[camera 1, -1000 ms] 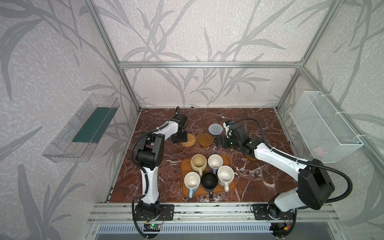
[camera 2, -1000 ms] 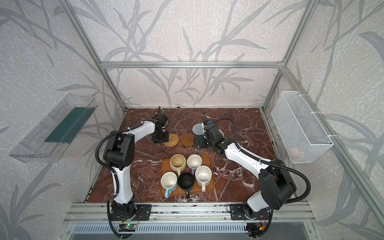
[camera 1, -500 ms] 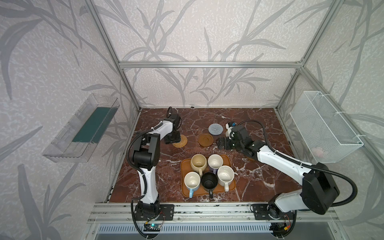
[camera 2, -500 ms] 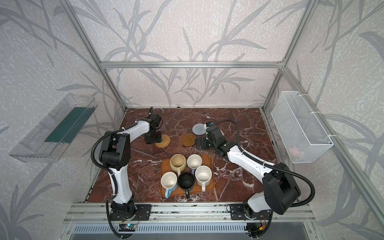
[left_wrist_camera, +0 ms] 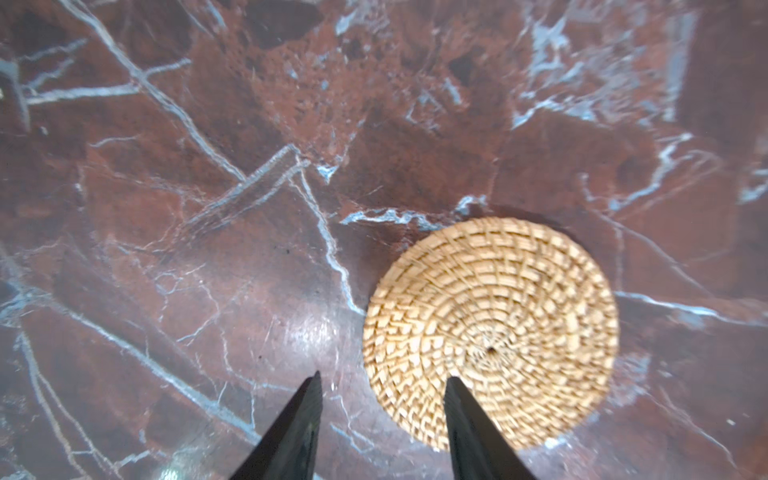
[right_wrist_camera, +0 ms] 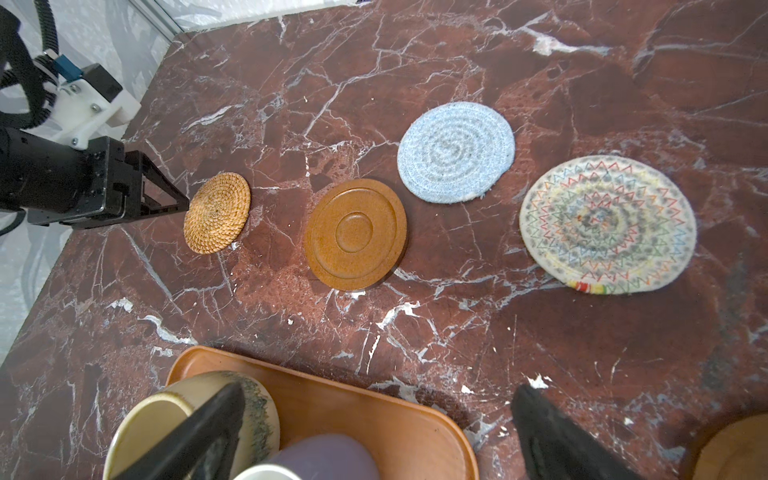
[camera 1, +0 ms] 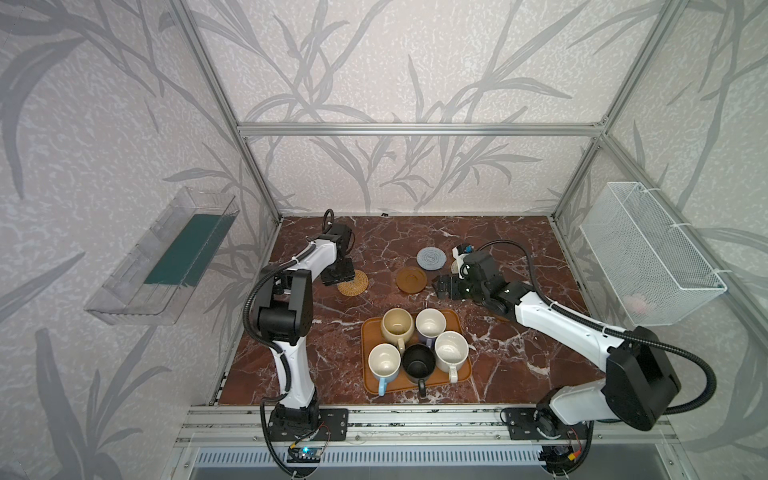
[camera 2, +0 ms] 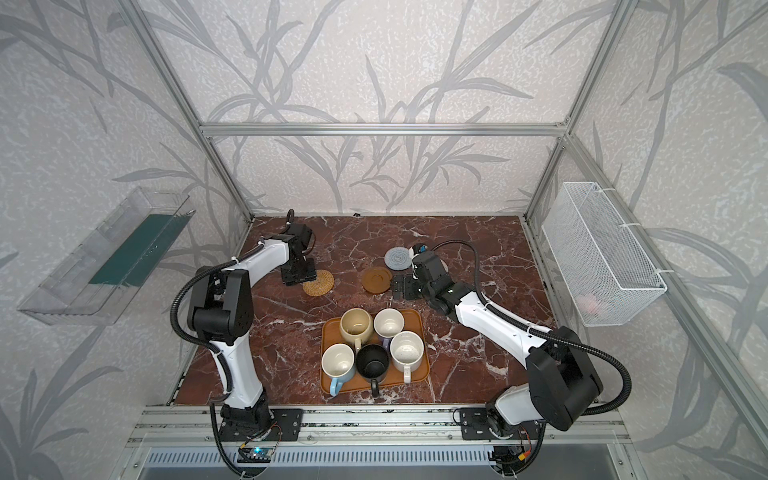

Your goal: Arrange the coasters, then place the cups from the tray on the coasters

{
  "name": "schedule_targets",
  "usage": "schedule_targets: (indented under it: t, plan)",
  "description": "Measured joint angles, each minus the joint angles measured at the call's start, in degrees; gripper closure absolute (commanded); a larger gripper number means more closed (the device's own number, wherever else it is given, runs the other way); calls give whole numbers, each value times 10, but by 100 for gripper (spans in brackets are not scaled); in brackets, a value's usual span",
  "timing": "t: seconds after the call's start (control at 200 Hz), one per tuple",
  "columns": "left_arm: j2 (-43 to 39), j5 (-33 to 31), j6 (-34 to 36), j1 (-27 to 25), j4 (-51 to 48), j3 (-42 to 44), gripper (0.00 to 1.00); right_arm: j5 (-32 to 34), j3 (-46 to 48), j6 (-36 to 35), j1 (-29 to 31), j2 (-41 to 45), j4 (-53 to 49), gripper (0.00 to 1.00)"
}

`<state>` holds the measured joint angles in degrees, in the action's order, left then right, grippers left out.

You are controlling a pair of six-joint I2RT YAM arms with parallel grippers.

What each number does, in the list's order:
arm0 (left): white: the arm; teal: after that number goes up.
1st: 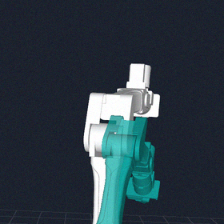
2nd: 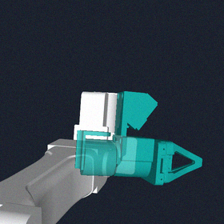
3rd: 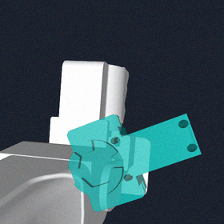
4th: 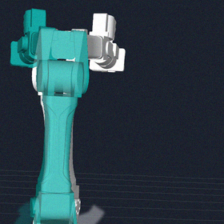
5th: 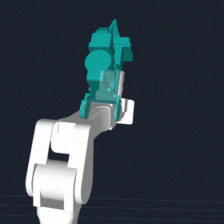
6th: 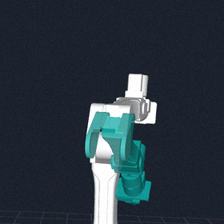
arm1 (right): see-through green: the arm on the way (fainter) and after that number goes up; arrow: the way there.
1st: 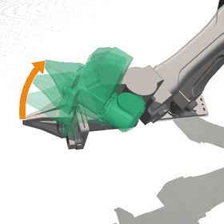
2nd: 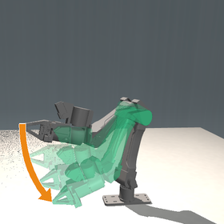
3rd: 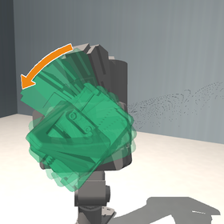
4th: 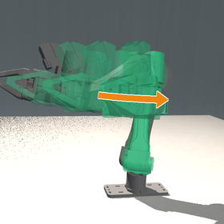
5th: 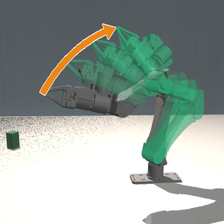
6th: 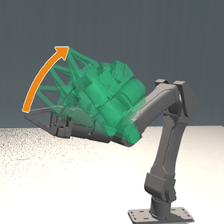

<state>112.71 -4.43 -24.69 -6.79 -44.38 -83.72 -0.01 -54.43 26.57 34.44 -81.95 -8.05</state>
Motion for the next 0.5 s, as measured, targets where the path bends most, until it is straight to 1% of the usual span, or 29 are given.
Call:
schedule_targets:
  t: [0.07, 0.14, 0.185, 0.25, 0.275, 0.34, 0.5]
  plan:
    - [-9, 0, -2, -2, -1, 0, 42, 0, 0, 0, 0, 0, 0, 1]
    - [-19, 0, -5, -7, -5, -2, 34, 0, 0, 0, 0, 0, -2, 1]
    - [-27, 1, -5, -8, -7, -4, 26, 0, 0, 0, 0, 0, -4, 1]
    - [-41, 5, -3, -16, -12, -10, 12, 0, -2, 0, 0, 0, -9, 1]
    - [-47, 8, 2, -20, -13, -13, 9, 0, -2, -2, 0, 0, -10, 1]
    - [-62, 18, 2, -36, -14, -23, 6, 0, -6, -4, 0, 0, -17, 1]
    - [-95, 53, 0, -92, -7, -35, 6, -2, -10, -12, -1, 19, -24, 1]
